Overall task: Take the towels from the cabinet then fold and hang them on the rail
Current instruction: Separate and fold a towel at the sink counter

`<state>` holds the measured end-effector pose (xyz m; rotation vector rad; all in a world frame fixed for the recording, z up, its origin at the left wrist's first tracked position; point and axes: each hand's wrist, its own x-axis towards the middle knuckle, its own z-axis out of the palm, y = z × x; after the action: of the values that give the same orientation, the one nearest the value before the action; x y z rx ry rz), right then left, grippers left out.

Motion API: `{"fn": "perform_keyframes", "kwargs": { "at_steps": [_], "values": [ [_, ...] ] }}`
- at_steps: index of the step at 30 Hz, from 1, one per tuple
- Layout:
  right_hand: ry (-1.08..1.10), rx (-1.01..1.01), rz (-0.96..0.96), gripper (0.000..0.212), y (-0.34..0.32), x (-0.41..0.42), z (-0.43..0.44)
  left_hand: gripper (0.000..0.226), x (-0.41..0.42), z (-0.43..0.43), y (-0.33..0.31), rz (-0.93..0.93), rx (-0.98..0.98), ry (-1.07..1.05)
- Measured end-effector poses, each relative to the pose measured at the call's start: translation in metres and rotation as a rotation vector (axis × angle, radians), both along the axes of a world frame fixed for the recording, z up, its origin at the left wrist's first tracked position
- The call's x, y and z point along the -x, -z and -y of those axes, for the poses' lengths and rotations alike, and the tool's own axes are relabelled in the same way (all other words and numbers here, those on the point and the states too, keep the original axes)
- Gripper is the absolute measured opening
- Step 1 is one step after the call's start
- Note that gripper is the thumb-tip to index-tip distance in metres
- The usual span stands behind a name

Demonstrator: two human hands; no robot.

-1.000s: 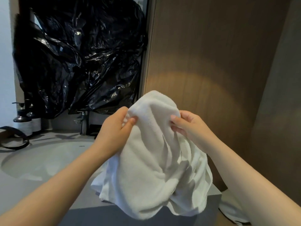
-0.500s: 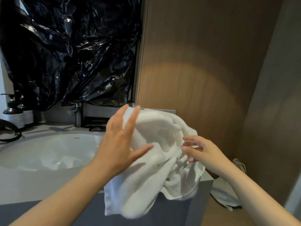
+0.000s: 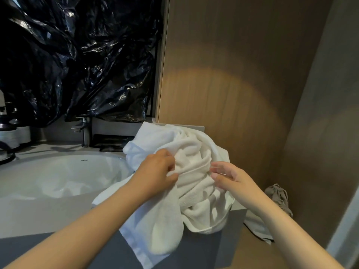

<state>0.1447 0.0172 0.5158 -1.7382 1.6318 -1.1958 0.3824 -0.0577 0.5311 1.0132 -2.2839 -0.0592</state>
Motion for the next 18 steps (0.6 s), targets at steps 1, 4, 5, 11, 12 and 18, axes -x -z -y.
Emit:
{"fn": "perform_keyframes", "kwargs": {
  "at_steps": [1,4,5,11,12,18],
  "values": [
    [-0.009,-0.009,-0.003,0.035,0.001,-0.001,0.002,0.018,-0.003,0.001,-0.003,-0.066,-0.037,0.014],
    [-0.015,-0.026,-0.017,0.037,0.006,-0.005,0.008,0.018,-0.012,0.003,-0.009,-0.246,-0.136,0.005],
    [-0.01,-0.037,-0.016,0.037,0.007,-0.005,0.01,0.018,-0.015,0.003,-0.011,-0.305,-0.155,-0.01],
    [0.014,-0.09,0.001,0.06,0.011,-0.007,0.017,0.018,-0.034,0.002,-0.034,-0.447,-0.001,-0.015],
    [0.016,-0.11,0.02,0.067,0.01,-0.007,0.02,0.018,-0.038,0.001,-0.037,-0.461,0.018,0.0],
    [0.005,-0.283,0.392,0.056,-0.023,-0.021,0.046,0.02,-0.047,-0.01,-0.04,-0.413,0.13,0.071]
  ]
}}
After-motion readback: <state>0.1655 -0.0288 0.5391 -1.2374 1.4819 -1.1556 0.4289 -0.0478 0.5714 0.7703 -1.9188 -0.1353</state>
